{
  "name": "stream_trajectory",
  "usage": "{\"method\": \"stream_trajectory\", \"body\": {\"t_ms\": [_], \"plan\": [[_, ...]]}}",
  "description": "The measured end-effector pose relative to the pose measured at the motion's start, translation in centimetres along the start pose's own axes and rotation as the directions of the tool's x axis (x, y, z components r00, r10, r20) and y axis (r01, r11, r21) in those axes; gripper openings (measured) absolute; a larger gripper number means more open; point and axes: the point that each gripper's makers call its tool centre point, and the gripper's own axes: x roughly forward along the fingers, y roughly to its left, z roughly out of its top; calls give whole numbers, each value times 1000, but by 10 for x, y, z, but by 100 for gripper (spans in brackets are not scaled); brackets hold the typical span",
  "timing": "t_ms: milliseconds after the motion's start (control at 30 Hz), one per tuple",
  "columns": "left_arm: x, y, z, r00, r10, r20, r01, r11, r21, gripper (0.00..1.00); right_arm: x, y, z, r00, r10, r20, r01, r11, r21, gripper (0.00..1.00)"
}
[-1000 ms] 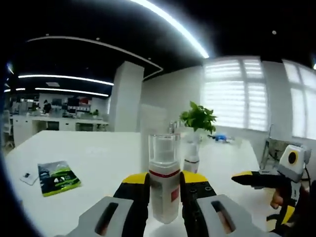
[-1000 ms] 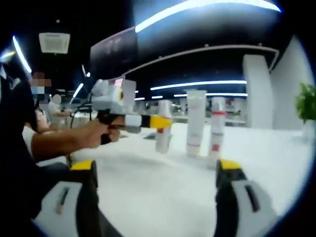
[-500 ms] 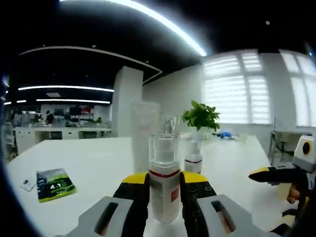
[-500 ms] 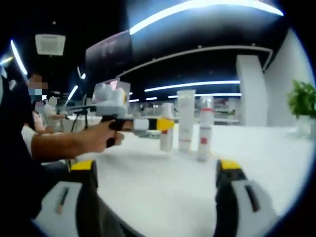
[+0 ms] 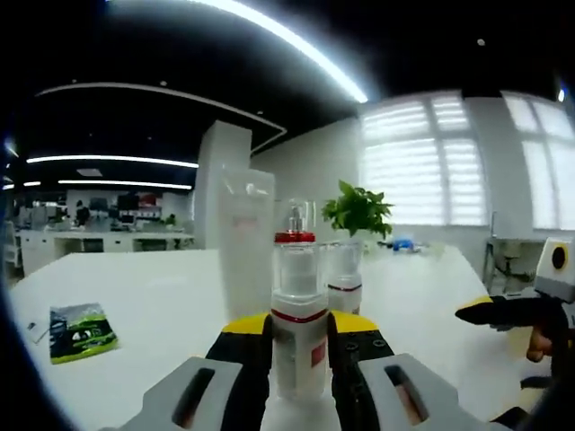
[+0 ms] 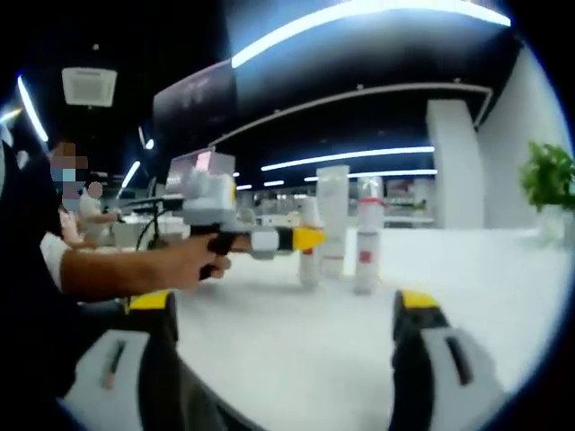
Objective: Arrange the skincare products in the storage area until every visible bottle or jar stands upright without overlapping.
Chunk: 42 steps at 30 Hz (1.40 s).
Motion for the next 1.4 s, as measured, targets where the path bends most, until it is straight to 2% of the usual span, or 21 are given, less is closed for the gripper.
{"method": "stream_trajectory", "body": {"t_ms": [100,233,1000,1267,1333,1400], "plan": [[3,1,-3,1000,0,-2,0,1000,21,23,0,-1,1,1000,-1,9,1,1000,8,100],[5,0,-5,1000,-14,3,14,1000,-9,23,0,-2,2,1000,12,20,-13,999,44,100],[11,3,-5,999,-7,36,4,996,85,24,-1,-1,2,1000,9,26,-10,999,45,100],[12,3,-8,1000,-11,21,9,996,91,24,-2,-1,1,1000,9,23,-10,999,46,99],[13,2,-13,1000,-16,-9,16,996,84,25,-2,-1,1,1000,9,23,-10,999,45,99],[13,1,-15,1000,-15,-16,17,995,99,27,-2,-1,1,1000,9,23,-10,999,45,99]]}}
